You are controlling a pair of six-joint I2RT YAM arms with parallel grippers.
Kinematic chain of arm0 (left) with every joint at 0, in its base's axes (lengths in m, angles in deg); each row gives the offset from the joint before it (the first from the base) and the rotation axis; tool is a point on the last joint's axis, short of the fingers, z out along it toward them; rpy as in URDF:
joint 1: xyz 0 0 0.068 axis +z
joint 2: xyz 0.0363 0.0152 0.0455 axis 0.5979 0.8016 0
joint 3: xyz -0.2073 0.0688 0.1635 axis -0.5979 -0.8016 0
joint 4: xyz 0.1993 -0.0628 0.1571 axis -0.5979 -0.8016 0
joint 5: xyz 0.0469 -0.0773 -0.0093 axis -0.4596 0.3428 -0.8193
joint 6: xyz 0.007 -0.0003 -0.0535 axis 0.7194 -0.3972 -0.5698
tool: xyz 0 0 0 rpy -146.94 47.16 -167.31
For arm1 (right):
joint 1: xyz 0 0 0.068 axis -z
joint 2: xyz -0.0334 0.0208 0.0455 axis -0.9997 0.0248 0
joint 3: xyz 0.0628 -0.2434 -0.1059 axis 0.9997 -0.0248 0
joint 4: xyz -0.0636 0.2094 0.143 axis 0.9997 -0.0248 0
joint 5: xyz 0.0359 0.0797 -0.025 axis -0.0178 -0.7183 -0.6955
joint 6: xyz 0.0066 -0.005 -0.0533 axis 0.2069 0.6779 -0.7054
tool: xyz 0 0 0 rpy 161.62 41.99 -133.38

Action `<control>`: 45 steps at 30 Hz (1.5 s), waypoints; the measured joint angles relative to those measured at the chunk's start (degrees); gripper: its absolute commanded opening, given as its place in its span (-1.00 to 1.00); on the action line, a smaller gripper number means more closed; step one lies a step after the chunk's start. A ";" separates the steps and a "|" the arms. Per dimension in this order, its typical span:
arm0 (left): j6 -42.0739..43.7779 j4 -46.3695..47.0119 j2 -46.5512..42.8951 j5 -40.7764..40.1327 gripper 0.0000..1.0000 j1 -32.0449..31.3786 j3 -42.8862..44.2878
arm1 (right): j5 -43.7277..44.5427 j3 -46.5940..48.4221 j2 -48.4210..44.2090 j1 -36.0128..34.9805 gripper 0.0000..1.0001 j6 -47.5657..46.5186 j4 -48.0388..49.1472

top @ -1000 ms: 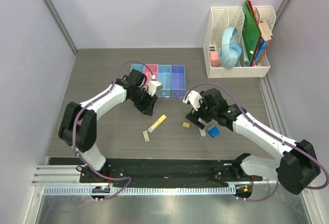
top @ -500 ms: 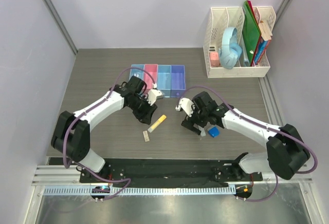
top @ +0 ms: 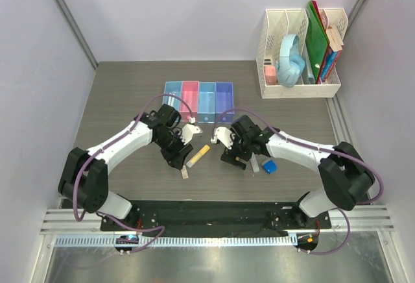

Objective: Sort the stationery into containers
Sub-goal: Pick up the stationery from the center of the board.

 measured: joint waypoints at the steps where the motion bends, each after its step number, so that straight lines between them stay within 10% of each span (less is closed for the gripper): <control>1: 0.15 -0.17 0.00 0.02 0.09 0.00 -0.31 | -0.20 0.24 0.48 -0.04 0.66 -0.26 0.31; 10: 0.57 -0.44 0.00 -0.13 0.28 -0.09 -2.27 | -0.70 0.72 5.18 -0.42 0.32 -1.16 1.07; 14: 1.27 -0.46 0.00 -0.11 0.31 -0.17 -2.36 | -0.57 0.72 5.66 -0.46 -0.92 -1.49 1.77; 15: 1.46 -0.46 -0.02 -0.09 0.32 -0.22 -2.36 | -0.37 0.70 5.68 -0.46 -0.98 -1.62 2.10; 29: 0.68 0.68 1.62 0.70 1.00 -1.22 -3.74 | 8.81 0.48 -1.05 -0.17 -0.98 -0.74 4.02; 45: 0.04 8.66 7.82 -5.40 1.00 -7.72 -3.74 | 12.98 1.70 -17.55 2.75 -0.98 -1.79 4.04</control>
